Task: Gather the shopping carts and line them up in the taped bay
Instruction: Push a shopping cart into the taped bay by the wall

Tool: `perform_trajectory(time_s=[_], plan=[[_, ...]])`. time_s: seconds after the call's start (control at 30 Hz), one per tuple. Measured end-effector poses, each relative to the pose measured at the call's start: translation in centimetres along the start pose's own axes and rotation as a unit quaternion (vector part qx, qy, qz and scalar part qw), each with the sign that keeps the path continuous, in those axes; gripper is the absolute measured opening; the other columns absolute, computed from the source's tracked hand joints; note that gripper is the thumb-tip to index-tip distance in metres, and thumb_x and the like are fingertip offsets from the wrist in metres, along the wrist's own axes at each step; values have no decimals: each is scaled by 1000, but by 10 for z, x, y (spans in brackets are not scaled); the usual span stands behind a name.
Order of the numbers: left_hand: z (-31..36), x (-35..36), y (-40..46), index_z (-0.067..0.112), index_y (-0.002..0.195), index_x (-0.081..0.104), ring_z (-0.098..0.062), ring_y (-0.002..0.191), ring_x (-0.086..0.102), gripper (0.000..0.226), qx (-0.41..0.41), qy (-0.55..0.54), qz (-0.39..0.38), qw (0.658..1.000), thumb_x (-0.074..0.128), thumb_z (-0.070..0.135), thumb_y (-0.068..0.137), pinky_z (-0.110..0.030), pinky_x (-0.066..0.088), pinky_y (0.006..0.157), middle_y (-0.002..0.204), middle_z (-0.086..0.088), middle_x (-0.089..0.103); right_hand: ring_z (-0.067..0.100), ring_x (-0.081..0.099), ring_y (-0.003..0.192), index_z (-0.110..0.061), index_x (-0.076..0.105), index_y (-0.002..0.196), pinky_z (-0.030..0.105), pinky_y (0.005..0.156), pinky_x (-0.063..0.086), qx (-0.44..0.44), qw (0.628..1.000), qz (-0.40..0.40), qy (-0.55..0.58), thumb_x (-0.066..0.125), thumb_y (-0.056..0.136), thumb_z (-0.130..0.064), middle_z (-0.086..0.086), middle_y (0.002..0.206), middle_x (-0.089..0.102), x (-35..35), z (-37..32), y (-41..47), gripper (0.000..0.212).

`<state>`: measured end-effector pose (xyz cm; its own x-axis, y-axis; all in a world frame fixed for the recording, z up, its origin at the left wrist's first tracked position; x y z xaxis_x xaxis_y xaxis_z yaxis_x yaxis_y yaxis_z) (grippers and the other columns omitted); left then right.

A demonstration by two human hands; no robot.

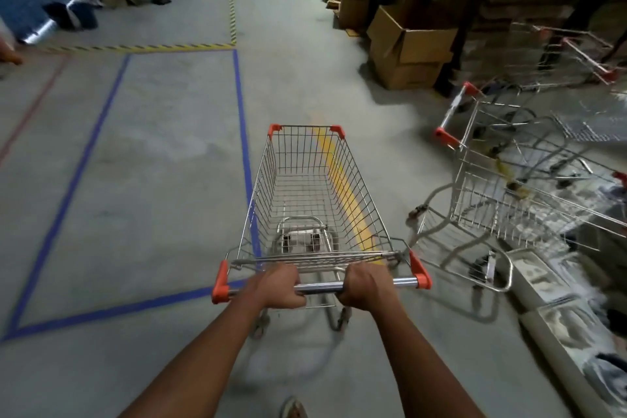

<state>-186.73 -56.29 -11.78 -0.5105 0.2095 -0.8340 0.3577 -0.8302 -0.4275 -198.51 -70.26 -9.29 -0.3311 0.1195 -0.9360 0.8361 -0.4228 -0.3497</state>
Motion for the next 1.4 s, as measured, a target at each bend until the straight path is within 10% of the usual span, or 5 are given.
perform_trajectory(time_s=[0.7, 1.17, 1.4], plan=[[16, -110, 239, 12, 74, 64, -17, 59, 52, 28, -189, -137, -5, 972, 73, 38, 80, -28, 37, 53, 60, 1, 53, 36, 70, 89, -17, 67, 89, 36, 72, 48, -266, 960, 48, -74, 53, 85, -54, 11, 95, 73, -101, 145, 278, 40], [-28, -160, 312, 10, 72, 68, -4, 39, 49, 27, -347, -251, 82, 900, 70, 37, 76, -19, 39, 42, 58, 0, 61, 18, 52, 61, -21, 61, 82, 32, 64, 42, -407, 902, 25, -145, 53, 87, -52, -2, 74, 61, -149, 132, 439, 32], [-71, -186, 349, 22, 69, 55, -10, 55, 50, 31, -391, -277, 96, 872, 67, 50, 74, -27, 38, 53, 62, 6, 54, 26, 66, 81, -20, 66, 94, 33, 69, 42, -467, 868, 36, -165, 56, 85, -52, 3, 90, 69, -185, 100, 517, 34]])
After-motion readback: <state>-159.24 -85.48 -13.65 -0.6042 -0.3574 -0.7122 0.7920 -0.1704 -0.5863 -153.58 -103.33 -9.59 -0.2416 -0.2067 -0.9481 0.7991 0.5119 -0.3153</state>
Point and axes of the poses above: each hand's wrist, its own y-axis towards the middle knuckle, its own x-axis out of the palm, z = x × y, the point moved 7 cm from there along y, towards the middle knuckle
